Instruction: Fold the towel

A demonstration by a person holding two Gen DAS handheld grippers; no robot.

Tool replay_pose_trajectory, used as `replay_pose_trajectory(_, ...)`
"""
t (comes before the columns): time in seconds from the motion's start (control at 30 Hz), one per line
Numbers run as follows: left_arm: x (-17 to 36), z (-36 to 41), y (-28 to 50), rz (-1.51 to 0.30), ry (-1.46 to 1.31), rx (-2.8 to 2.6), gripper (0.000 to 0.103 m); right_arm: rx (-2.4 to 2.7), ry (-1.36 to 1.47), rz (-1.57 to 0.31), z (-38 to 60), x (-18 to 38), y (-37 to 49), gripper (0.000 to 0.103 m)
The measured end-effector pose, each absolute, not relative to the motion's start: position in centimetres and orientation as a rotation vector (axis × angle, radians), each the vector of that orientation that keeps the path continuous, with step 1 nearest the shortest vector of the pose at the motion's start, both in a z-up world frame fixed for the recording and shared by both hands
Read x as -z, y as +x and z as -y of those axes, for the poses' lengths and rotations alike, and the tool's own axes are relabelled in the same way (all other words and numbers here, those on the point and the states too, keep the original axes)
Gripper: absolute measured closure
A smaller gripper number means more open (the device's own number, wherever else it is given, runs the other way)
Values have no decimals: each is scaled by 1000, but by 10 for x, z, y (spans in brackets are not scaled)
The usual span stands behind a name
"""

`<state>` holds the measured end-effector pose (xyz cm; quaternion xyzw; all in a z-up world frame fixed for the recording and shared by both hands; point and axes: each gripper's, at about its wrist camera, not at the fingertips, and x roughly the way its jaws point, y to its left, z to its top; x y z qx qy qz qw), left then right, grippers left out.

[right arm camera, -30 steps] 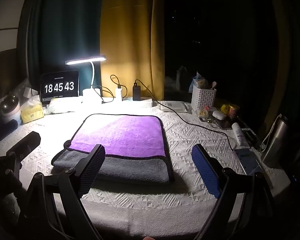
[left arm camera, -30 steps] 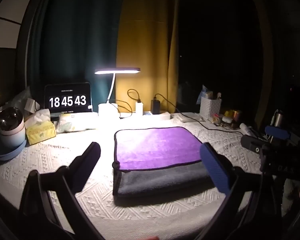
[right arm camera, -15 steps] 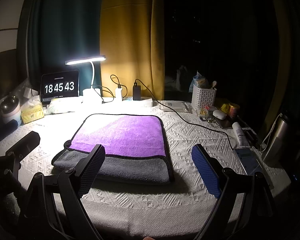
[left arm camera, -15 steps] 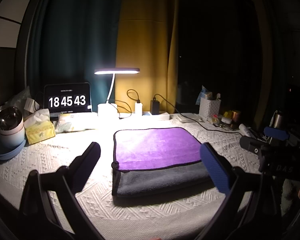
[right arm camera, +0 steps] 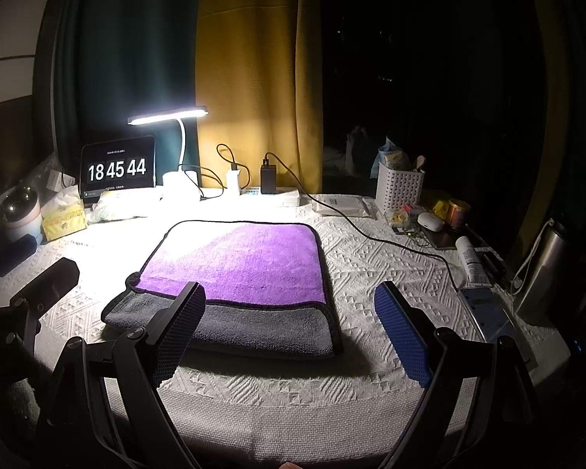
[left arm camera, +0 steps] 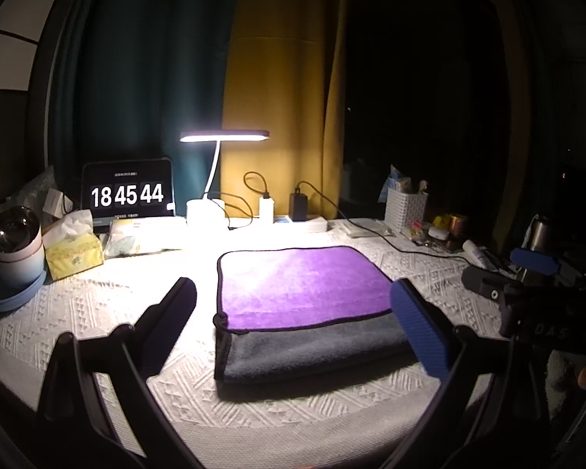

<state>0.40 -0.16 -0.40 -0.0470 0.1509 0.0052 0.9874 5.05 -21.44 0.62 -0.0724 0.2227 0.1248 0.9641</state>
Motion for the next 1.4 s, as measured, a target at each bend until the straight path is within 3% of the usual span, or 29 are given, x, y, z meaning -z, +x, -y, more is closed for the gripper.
replay_pose_trajectory(1.4, 5, 3, 4, -312, -99, -4, 3, -256, -142, -457, 215, -5, 51, 12)
